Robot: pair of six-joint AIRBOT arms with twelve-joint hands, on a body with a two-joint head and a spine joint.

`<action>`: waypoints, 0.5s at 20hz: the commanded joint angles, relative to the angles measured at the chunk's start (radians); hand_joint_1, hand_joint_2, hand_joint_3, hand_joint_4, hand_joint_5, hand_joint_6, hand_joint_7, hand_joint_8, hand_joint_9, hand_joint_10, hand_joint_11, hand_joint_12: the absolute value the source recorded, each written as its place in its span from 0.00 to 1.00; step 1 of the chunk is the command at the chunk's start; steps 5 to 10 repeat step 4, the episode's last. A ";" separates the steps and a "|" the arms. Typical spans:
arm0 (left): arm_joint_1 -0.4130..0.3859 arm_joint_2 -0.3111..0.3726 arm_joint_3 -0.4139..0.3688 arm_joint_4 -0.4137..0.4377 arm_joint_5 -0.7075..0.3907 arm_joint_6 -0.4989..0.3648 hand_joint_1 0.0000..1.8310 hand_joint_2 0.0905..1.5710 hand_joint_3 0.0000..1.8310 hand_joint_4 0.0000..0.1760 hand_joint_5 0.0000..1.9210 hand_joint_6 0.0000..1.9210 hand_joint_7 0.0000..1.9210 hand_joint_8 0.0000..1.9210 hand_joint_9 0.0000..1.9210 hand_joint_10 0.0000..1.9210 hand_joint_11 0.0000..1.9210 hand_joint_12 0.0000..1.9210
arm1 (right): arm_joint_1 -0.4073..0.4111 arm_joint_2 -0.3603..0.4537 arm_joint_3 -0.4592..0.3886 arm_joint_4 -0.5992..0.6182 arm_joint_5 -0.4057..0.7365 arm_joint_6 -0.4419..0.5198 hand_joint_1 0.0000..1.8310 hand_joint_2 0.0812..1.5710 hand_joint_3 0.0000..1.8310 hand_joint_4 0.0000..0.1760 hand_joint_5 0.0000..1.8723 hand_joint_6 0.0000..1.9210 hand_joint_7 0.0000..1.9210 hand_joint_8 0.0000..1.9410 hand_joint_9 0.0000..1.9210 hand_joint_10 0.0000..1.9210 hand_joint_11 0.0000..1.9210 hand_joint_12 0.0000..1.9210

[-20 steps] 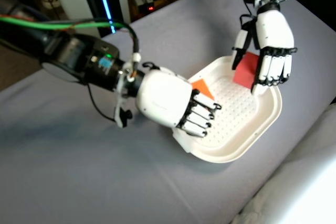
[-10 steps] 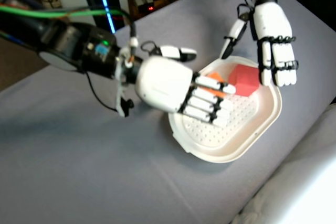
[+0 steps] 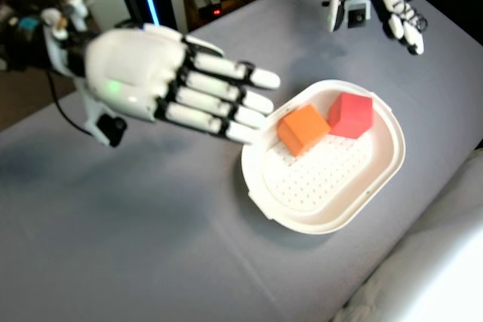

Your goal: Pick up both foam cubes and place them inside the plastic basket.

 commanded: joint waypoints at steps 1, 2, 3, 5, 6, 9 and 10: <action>0.004 0.011 -0.004 0.007 -0.207 -0.017 0.36 0.83 0.00 0.73 0.00 0.00 0.00 0.00 0.00 0.00 0.00 0.36 | -0.010 0.015 -0.007 0.019 0.237 0.013 0.23 0.84 0.01 0.43 0.00 0.00 0.00 0.00 0.00 0.00 0.00 0.00; 0.011 0.017 -0.014 0.007 -0.235 -0.018 0.33 0.85 0.00 0.69 0.00 0.00 0.00 0.00 0.00 0.00 0.00 0.34 | -0.035 0.025 -0.020 0.024 0.285 0.018 0.22 0.83 0.01 0.35 0.00 0.00 0.00 0.00 0.00 0.00 0.01 0.00; 0.017 0.027 -0.025 0.018 -0.277 -0.017 0.31 0.84 0.00 0.62 0.00 0.00 0.00 0.00 0.01 0.00 0.00 0.28 | -0.056 0.037 -0.030 0.024 0.339 0.027 0.19 0.83 0.00 0.29 0.00 0.00 0.00 0.00 0.00 0.00 0.00 0.10; 0.021 0.037 -0.034 0.027 -0.309 -0.017 0.34 0.82 0.00 0.92 0.00 0.00 0.00 0.00 0.00 0.00 0.00 0.18 | -0.063 0.044 -0.035 0.023 0.362 0.030 0.16 0.82 0.00 0.17 0.00 0.00 0.00 0.00 0.00 0.00 0.00 0.08; 0.021 0.037 -0.034 0.027 -0.309 -0.017 0.34 0.82 0.00 0.92 0.00 0.00 0.00 0.00 0.00 0.00 0.00 0.18 | -0.063 0.044 -0.035 0.023 0.362 0.030 0.16 0.82 0.00 0.17 0.00 0.00 0.00 0.00 0.00 0.00 0.00 0.08; 0.021 0.037 -0.034 0.027 -0.309 -0.017 0.34 0.82 0.00 0.92 0.00 0.00 0.00 0.00 0.00 0.00 0.00 0.18 | -0.063 0.044 -0.035 0.023 0.362 0.030 0.16 0.82 0.00 0.17 0.00 0.00 0.00 0.00 0.00 0.00 0.00 0.08; 0.021 0.037 -0.034 0.027 -0.309 -0.017 0.34 0.82 0.00 0.92 0.00 0.00 0.00 0.00 0.00 0.00 0.00 0.18 | -0.063 0.044 -0.035 0.023 0.362 0.030 0.16 0.82 0.00 0.17 0.00 0.00 0.00 0.00 0.00 0.00 0.00 0.08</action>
